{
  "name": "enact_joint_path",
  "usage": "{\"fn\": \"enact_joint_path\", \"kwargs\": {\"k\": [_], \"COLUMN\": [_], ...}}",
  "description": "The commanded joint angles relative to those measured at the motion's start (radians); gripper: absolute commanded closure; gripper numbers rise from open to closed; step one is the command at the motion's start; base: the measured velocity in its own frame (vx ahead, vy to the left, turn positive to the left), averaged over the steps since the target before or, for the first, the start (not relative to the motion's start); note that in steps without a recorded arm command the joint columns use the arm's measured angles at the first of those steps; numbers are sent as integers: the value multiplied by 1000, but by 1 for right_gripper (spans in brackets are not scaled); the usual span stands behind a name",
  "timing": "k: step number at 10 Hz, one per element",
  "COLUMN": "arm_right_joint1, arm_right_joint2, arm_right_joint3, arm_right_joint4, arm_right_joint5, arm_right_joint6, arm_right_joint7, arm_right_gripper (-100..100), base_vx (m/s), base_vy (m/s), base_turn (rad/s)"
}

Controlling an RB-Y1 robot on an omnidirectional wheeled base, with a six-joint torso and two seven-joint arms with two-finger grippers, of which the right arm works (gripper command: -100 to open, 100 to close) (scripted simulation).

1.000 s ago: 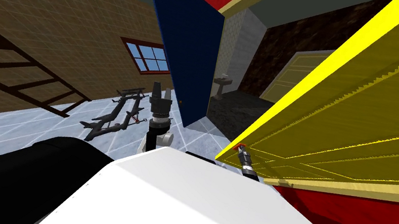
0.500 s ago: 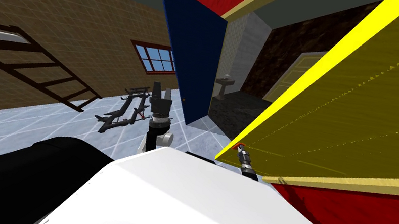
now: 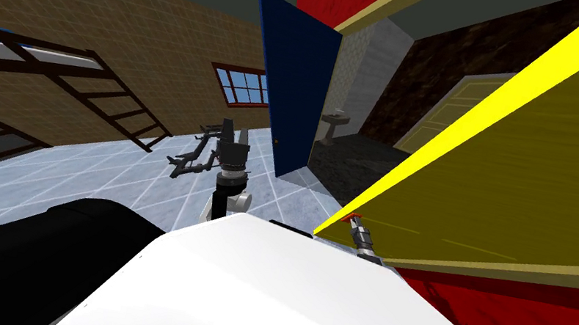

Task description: Pull the door open

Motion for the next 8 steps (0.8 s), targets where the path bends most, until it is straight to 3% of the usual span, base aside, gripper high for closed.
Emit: {"fn": "enact_joint_path", "kwargs": {"k": [1,3,4,8], "arm_right_joint1": [31,46,29,48], "arm_right_joint2": [-16,-36,-26,-49], "arm_right_joint3": [5,6,9,23], "arm_right_joint4": [-17,-5,15,39], "arm_right_joint5": [0,-2,1,7], "arm_right_joint6": [-22,-53,-54,-109], "arm_right_joint7": [-16,-31,-26,-47], "arm_right_gripper": [100,100,100,100], "base_vx": [-184,-213,-81,-179], "base_vy": [-43,-83,-20,-60], "base_turn": [171,147,24,145]}}
